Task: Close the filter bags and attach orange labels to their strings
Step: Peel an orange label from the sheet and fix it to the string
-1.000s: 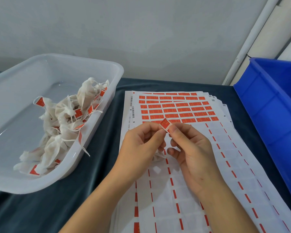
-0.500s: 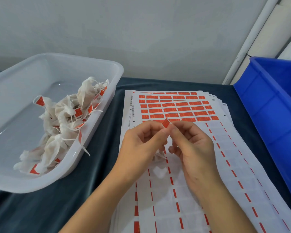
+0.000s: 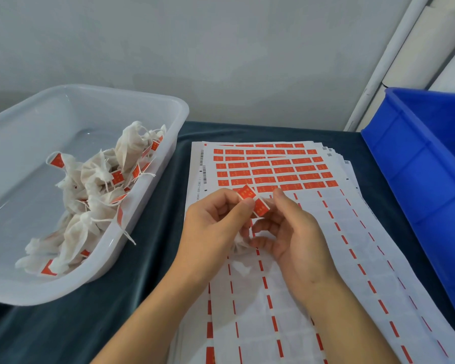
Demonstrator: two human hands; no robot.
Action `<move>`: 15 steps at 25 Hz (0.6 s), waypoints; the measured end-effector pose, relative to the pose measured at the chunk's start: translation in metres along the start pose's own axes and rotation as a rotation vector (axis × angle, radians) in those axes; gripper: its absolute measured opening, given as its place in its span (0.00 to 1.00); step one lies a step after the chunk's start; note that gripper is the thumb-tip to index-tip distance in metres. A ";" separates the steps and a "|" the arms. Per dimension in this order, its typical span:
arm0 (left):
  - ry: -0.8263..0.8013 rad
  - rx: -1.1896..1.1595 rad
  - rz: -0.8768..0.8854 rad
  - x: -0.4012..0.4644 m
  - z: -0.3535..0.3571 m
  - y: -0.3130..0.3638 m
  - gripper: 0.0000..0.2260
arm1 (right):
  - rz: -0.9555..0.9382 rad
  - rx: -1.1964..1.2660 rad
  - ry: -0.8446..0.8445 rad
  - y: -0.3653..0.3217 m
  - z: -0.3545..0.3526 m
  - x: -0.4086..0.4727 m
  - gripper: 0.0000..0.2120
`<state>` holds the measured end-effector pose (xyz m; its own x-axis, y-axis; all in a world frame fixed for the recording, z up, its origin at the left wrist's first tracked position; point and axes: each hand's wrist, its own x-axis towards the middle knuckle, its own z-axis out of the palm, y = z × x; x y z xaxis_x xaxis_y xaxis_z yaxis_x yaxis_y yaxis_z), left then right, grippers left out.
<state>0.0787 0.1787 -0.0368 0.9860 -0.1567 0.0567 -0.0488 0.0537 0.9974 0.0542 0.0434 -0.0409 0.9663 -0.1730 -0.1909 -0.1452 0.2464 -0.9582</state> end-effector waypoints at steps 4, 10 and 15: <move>-0.018 -0.004 -0.002 -0.001 0.000 0.001 0.08 | -0.049 -0.018 -0.021 0.000 -0.003 0.001 0.17; -0.023 0.063 -0.016 0.001 0.000 -0.002 0.07 | -0.113 -0.116 -0.004 0.003 -0.006 0.002 0.15; 0.001 0.092 -0.008 0.002 0.000 -0.005 0.07 | -0.141 -0.129 0.006 0.002 -0.006 0.003 0.16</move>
<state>0.0808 0.1784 -0.0420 0.9866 -0.1557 0.0491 -0.0557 -0.0383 0.9977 0.0557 0.0377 -0.0448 0.9777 -0.2031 -0.0535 -0.0347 0.0951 -0.9949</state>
